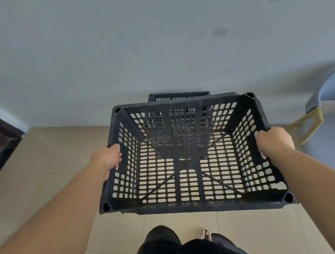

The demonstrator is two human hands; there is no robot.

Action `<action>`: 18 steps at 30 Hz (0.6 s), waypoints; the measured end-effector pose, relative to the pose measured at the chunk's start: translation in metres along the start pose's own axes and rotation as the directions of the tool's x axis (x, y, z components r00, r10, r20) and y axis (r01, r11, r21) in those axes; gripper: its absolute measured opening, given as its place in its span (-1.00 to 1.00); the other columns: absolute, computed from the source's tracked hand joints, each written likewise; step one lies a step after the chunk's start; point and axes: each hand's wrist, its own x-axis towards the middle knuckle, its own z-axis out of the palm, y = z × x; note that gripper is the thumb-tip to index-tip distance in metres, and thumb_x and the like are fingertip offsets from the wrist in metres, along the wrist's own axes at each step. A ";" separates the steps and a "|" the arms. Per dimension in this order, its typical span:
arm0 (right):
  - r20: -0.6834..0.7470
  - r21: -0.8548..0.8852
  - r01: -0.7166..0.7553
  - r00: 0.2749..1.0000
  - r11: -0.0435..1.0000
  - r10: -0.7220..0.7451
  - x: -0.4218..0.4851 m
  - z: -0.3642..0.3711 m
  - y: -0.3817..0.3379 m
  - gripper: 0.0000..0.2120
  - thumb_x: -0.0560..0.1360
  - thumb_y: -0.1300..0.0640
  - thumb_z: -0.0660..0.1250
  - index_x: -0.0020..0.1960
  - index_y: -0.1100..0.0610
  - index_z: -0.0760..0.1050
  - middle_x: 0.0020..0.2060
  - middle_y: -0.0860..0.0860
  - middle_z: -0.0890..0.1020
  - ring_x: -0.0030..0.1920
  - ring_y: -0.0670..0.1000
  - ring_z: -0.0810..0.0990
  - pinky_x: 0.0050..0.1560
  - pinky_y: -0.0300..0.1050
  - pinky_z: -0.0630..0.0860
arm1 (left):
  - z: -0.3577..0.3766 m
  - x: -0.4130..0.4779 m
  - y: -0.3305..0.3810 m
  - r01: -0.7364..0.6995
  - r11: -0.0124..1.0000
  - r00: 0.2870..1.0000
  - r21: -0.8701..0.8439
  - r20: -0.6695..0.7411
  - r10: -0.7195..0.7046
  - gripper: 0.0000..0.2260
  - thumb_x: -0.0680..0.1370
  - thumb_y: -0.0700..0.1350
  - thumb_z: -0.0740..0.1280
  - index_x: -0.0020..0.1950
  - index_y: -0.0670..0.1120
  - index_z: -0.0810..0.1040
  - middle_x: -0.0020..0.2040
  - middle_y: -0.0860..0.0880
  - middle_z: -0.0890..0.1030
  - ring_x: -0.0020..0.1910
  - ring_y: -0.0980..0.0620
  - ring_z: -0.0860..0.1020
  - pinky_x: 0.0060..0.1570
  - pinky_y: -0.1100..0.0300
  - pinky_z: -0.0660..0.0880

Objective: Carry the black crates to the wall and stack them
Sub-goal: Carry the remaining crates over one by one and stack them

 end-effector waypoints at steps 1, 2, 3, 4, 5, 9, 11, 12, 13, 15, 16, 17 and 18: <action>0.002 -0.003 0.009 1.000 1.000 -0.009 0.013 0.002 -0.011 -0.71 0.53 0.08 0.21 0.05 0.29 0.52 -0.08 0.24 0.63 -0.10 0.30 0.61 0.01 0.18 0.62 | 0.004 0.012 0.009 0.000 1.000 1.000 -0.009 -0.004 0.000 -0.68 0.71 -0.01 0.19 0.22 -0.23 0.57 -0.14 -0.06 0.59 -0.20 0.03 0.54 -0.23 0.22 0.37; 0.007 -0.009 0.009 1.000 1.000 -0.009 0.026 0.005 -0.022 -0.70 0.54 0.07 0.20 0.06 0.30 0.52 -0.08 0.24 0.63 -0.10 0.29 0.61 -0.01 0.14 0.61 | 0.007 0.024 0.018 0.004 1.000 1.000 -0.021 -0.007 -0.004 -0.68 0.71 -0.02 0.19 0.21 -0.24 0.57 -0.15 -0.06 0.59 -0.20 0.03 0.54 -0.24 0.22 0.37; 0.011 -0.017 0.005 1.000 1.000 -0.005 0.039 0.008 -0.033 -0.68 0.55 0.06 0.20 0.08 0.30 0.52 -0.07 0.25 0.63 -0.09 0.29 0.60 -0.01 0.13 0.61 | 0.011 0.037 0.026 0.011 0.999 1.000 -0.031 -0.006 -0.011 -0.69 0.71 -0.02 0.20 0.20 -0.23 0.57 -0.15 -0.06 0.59 -0.21 0.03 0.53 -0.25 0.23 0.37; 0.014 -0.022 0.003 1.000 1.000 -0.003 0.051 0.011 -0.044 -0.66 0.54 0.05 0.20 0.10 0.31 0.53 -0.06 0.25 0.63 -0.09 0.30 0.61 0.00 0.14 0.61 | 0.015 0.048 0.034 0.013 0.999 1.000 -0.034 -0.003 -0.013 -0.70 0.71 -0.02 0.20 0.19 -0.23 0.56 -0.14 -0.07 0.58 -0.21 0.03 0.52 -0.26 0.24 0.35; 0.013 -0.027 0.002 1.000 1.000 -0.002 0.063 0.015 -0.055 -0.64 0.53 0.05 0.20 0.11 0.32 0.53 -0.05 0.25 0.64 -0.08 0.30 0.61 0.02 0.17 0.62 | 0.018 0.061 0.042 0.013 0.999 1.000 -0.032 0.000 -0.013 -0.71 0.71 -0.03 0.20 0.19 -0.22 0.56 -0.13 -0.08 0.58 -0.22 0.04 0.52 -0.27 0.24 0.34; 0.005 -0.037 -0.005 1.000 0.999 0.005 0.105 0.036 -0.100 -0.66 0.55 0.07 0.18 0.09 0.32 0.55 -0.05 0.26 0.64 -0.08 0.30 0.62 0.04 0.18 0.62 | 0.031 0.119 0.076 0.007 0.999 1.000 -0.035 0.029 -0.006 -0.69 0.71 -0.02 0.19 0.18 -0.24 0.56 -0.13 -0.09 0.58 -0.20 0.02 0.52 -0.24 0.22 0.38; -0.006 -0.034 -0.017 1.000 0.999 0.017 0.123 0.048 -0.120 -0.67 0.56 0.07 0.18 0.09 0.31 0.55 -0.06 0.25 0.64 -0.08 0.30 0.61 0.03 0.17 0.62 | 0.036 0.151 0.095 0.012 1.000 0.999 -0.028 0.047 -0.010 -0.68 0.71 -0.01 0.19 0.19 -0.24 0.56 -0.13 -0.09 0.57 -0.19 0.02 0.52 -0.27 0.23 0.33; -0.014 -0.032 -0.024 1.000 0.999 0.024 0.131 0.053 -0.129 -0.67 0.57 0.07 0.17 0.10 0.30 0.54 -0.06 0.24 0.64 -0.09 0.29 0.61 0.02 0.16 0.62 | 0.038 0.165 0.106 0.014 1.000 0.998 -0.018 0.054 -0.013 -0.67 0.71 0.00 0.18 0.20 -0.24 0.57 -0.13 -0.08 0.58 -0.19 0.02 0.53 -0.28 0.23 0.32; -0.018 -0.031 -0.029 0.999 0.999 0.028 0.138 0.058 -0.138 -0.67 0.58 0.07 0.17 0.10 0.30 0.54 -0.07 0.24 0.63 -0.10 0.28 0.61 0.01 0.15 0.62 | 0.040 0.179 0.116 0.016 1.000 0.998 -0.008 0.058 -0.015 -0.66 0.71 0.00 0.18 0.21 -0.25 0.57 -0.13 -0.08 0.58 -0.19 0.02 0.53 -0.29 0.23 0.30; -0.021 -0.024 -0.042 0.999 0.999 0.042 0.154 0.068 -0.153 -0.69 0.59 0.08 0.16 0.10 0.29 0.54 -0.08 0.23 0.63 -0.12 0.26 0.60 -0.04 0.10 0.60 | 0.043 0.204 0.138 0.000 1.000 0.998 0.005 0.066 0.000 -0.66 0.71 -0.01 0.19 0.22 -0.26 0.57 -0.11 -0.09 0.59 -0.19 0.02 0.53 -0.29 0.23 0.32; -0.022 -0.024 -0.050 0.999 0.998 0.049 0.163 0.073 -0.160 -0.69 0.59 0.08 0.16 0.10 0.29 0.53 -0.08 0.23 0.63 -0.13 0.25 0.59 -0.07 0.07 0.58 | 0.045 0.216 0.149 -0.017 1.000 0.998 0.012 0.068 0.016 -0.66 0.71 -0.02 0.19 0.21 -0.28 0.57 -0.11 -0.09 0.59 -0.19 0.02 0.53 -0.28 0.23 0.34; -0.023 -0.030 -0.056 0.998 0.998 0.055 0.171 0.077 -0.166 -0.69 0.60 0.08 0.16 0.11 0.29 0.53 -0.08 0.23 0.62 -0.14 0.24 0.58 -0.10 0.03 0.55 | 0.047 0.227 0.159 -0.028 0.999 0.997 0.019 0.067 0.027 -0.65 0.71 -0.03 0.19 0.22 -0.30 0.57 -0.11 -0.10 0.59 -0.20 0.02 0.52 -0.28 0.22 0.36; -0.024 -0.039 -0.060 0.998 0.997 0.059 0.179 0.081 -0.172 -0.69 0.61 0.08 0.15 0.11 0.29 0.53 -0.07 0.23 0.62 -0.17 0.22 0.56 -0.14 0.00 0.50 | 0.049 0.237 0.169 -0.035 0.999 0.997 0.028 0.063 0.033 -0.65 0.71 -0.03 0.19 0.21 -0.30 0.57 -0.11 -0.10 0.59 -0.21 0.02 0.52 -0.28 0.22 0.36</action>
